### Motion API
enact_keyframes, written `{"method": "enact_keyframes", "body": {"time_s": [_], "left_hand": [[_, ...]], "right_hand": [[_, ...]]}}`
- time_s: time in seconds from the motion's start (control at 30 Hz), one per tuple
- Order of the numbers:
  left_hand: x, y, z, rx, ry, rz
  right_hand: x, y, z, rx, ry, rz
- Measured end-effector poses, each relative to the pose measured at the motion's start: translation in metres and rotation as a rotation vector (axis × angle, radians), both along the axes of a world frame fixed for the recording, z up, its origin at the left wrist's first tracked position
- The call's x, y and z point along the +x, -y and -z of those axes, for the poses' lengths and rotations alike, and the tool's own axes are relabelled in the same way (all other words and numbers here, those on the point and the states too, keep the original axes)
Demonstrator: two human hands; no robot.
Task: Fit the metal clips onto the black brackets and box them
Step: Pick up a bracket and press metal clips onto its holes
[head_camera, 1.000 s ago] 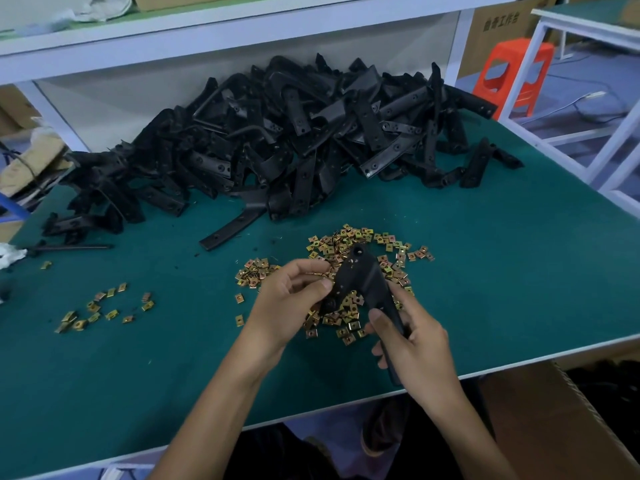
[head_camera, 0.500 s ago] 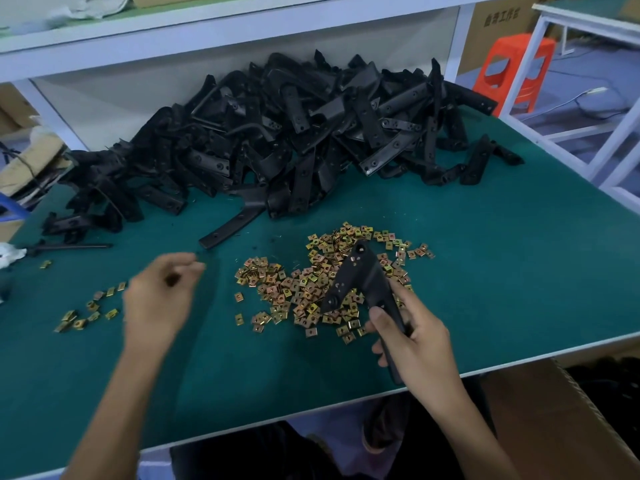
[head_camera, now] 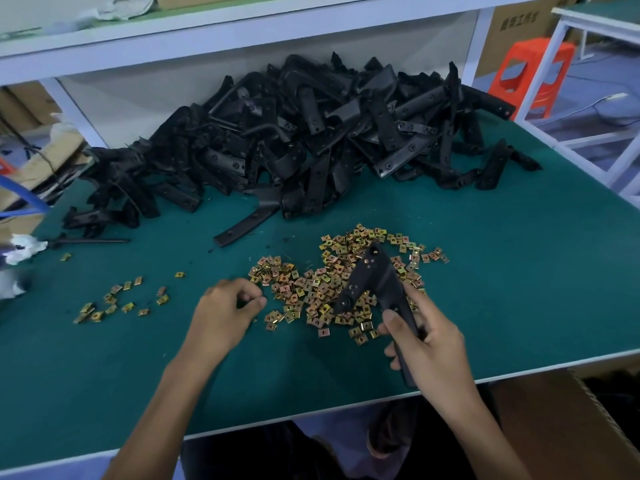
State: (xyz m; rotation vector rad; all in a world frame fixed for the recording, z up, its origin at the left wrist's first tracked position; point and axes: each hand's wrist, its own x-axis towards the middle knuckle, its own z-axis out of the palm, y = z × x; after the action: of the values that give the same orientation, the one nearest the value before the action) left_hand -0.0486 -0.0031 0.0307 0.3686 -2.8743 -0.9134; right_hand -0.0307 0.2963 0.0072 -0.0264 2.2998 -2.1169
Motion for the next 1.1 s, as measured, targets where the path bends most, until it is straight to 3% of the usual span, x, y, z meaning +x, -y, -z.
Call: {"method": "enact_keyframes", "body": {"time_s": [0.27, 0.47, 0.63, 0.87, 1.1], "left_hand": [[-0.005, 0.008, -0.002, 0.062, 0.052, -0.064], [-0.006, 0.004, -0.006, -0.103, -0.054, -0.032], [-0.002, -0.029, -0.024, 0.43, -0.078, -0.082], [-0.004, -0.068, -0.034, 0.871, 0.003, 0.01], [-0.008, -0.083, -0.04, 0.982, 0.041, 0.041]], "right_hand": [[-0.001, 0.001, 0.0, 0.014, -0.025, 0.002], [-0.002, 0.0, 0.002, 0.017, -0.014, 0.001], [-0.003, 0.0, 0.005, 0.033, -0.015, -0.001], [-0.002, 0.0, 0.005, 0.01, -0.014, -0.003], [-0.002, -0.001, 0.007, 0.015, -0.015, 0.0]]}}
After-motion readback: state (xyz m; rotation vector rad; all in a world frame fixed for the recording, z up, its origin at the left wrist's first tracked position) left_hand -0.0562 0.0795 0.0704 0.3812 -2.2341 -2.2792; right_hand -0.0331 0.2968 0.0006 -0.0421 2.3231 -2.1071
